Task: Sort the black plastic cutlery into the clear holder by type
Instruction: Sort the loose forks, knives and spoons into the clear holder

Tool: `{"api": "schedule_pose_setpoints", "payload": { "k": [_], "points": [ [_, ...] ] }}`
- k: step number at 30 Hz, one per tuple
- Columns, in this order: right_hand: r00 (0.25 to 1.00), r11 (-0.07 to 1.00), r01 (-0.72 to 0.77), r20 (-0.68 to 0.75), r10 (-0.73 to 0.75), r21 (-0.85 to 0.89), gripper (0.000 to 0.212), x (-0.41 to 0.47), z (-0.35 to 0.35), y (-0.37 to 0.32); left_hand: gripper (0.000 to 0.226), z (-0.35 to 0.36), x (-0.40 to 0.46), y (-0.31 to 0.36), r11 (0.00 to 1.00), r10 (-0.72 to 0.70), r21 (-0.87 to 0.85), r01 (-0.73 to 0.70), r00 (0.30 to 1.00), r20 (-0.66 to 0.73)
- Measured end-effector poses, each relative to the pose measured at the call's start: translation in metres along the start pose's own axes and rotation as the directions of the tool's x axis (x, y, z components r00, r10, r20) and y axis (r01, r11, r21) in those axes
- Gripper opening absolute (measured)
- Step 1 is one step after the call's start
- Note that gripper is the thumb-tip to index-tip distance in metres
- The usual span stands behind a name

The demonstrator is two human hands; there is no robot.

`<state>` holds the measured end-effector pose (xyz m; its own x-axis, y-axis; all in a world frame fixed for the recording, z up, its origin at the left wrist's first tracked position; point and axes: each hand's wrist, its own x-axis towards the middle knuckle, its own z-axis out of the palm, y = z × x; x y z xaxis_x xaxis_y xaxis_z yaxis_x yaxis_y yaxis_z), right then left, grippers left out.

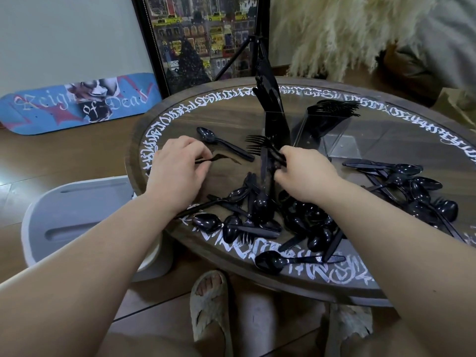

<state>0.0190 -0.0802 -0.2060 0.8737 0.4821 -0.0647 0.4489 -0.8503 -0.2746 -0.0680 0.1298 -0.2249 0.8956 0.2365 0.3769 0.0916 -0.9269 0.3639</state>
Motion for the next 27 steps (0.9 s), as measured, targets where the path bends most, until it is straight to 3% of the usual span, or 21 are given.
{"api": "schedule_pose_setpoints", "payload": {
  "k": [3, 7, 11, 14, 16, 21, 24, 27],
  "points": [
    [0.992, 0.980, -0.113, 0.037, 0.120, -0.163, 0.018, 0.000, -0.001, 0.003, 0.008, -0.005, -0.001, 0.004, 0.995, -0.029, -0.100, 0.029, 1.000, 0.005],
    [0.986, 0.946, -0.151, 0.025, 0.165, -0.288, 0.028, -0.002, -0.008, 0.004, 0.009, -0.008, -0.003, 0.006, 0.987, -0.044, -0.152, 0.044, 0.999, 0.001],
    [0.981, 0.923, -0.166, 0.033, 0.189, -0.346, 0.013, -0.003, -0.015, 0.012, 0.009, -0.012, -0.003, 0.005, 0.980, -0.052, -0.191, 0.049, 0.999, -0.006],
    [0.992, 0.958, -0.128, -0.020, 0.127, -0.257, 0.008, -0.002, -0.010, 0.017, 0.008, -0.012, -0.004, 0.008, 0.983, -0.060, -0.173, 0.067, 0.997, 0.046],
    [0.993, 0.966, -0.111, -0.054, 0.101, -0.235, 0.011, -0.003, -0.007, 0.018, 0.013, -0.011, -0.005, 0.013, 0.992, -0.056, -0.103, 0.073, 0.985, 0.162],
    [0.986, 0.950, -0.165, -0.041, 0.160, -0.264, 0.004, -0.005, -0.010, 0.023, 0.050, -0.006, -0.005, 0.026, 0.989, -0.058, 0.142, -0.033, 0.803, 0.594],
    [0.994, 0.990, -0.078, -0.081, 0.068, -0.121, 0.009, -0.008, -0.015, 0.024, 0.054, -0.004, -0.003, 0.027, 0.983, -0.088, 0.179, -0.039, 0.756, 0.648],
    [0.990, 0.978, 0.128, -0.087, -0.115, 0.162, 0.009, -0.016, -0.019, 0.011, 0.049, -0.002, -0.001, 0.026, 0.987, -0.094, 0.159, 0.000, 0.806, 0.584]
  ]
}}
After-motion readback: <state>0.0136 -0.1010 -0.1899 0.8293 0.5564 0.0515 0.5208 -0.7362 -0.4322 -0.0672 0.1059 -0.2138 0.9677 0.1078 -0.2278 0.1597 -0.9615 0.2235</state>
